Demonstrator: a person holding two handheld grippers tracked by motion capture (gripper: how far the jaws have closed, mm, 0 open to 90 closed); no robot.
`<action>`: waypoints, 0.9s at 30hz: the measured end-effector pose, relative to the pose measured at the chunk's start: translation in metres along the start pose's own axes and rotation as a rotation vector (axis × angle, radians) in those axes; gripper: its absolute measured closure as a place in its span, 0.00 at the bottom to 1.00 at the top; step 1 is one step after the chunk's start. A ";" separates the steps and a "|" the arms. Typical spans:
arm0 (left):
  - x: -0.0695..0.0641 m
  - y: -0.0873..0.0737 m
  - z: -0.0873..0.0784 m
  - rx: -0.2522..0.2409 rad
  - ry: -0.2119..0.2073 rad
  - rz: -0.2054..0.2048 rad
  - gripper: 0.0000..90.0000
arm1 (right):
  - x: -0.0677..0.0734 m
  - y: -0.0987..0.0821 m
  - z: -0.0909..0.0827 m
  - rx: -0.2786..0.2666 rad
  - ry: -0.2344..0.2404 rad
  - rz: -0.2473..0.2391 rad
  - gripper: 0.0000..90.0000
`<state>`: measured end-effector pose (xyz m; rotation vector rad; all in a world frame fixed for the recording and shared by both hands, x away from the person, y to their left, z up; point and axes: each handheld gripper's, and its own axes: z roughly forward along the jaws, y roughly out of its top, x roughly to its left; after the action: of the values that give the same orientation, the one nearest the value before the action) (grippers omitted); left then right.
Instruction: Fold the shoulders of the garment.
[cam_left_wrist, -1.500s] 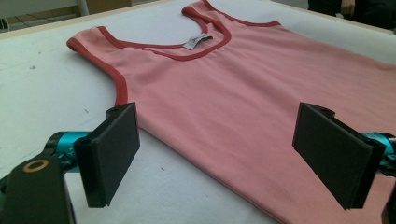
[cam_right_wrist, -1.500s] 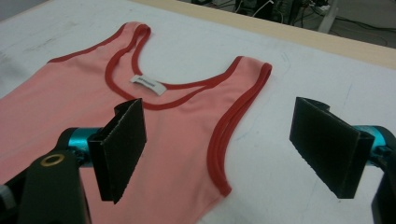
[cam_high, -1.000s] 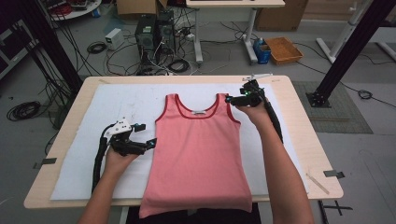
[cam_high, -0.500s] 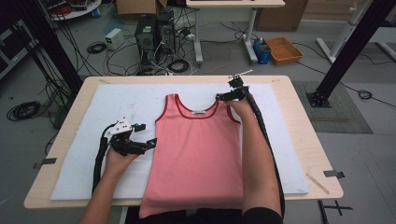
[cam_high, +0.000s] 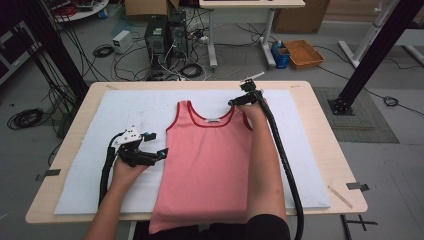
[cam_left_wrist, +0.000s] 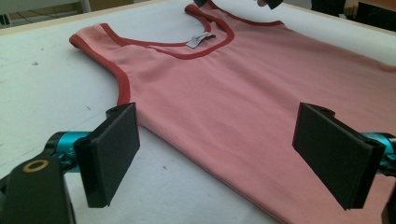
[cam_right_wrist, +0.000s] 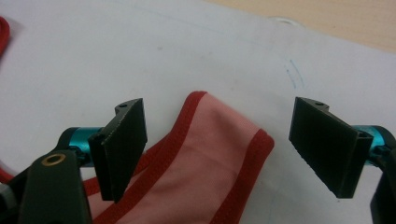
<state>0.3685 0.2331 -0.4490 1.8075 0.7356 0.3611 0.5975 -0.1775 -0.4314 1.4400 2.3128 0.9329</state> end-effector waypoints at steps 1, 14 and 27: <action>0.000 0.000 0.000 0.000 0.000 0.000 0.17 | 0.000 0.000 0.001 -0.001 -0.001 0.007 0.22; -0.001 0.000 0.001 0.006 -0.005 0.016 0.17 | 0.009 0.001 0.008 0.013 -0.034 -0.082 0.69; -0.001 0.000 0.000 -0.004 0.001 0.012 0.17 | 0.036 0.008 -0.027 -0.041 -0.019 -0.186 0.92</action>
<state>0.3677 0.2328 -0.4490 1.8088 0.7246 0.3705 0.5717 -0.1535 -0.4016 1.1883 2.3508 0.9031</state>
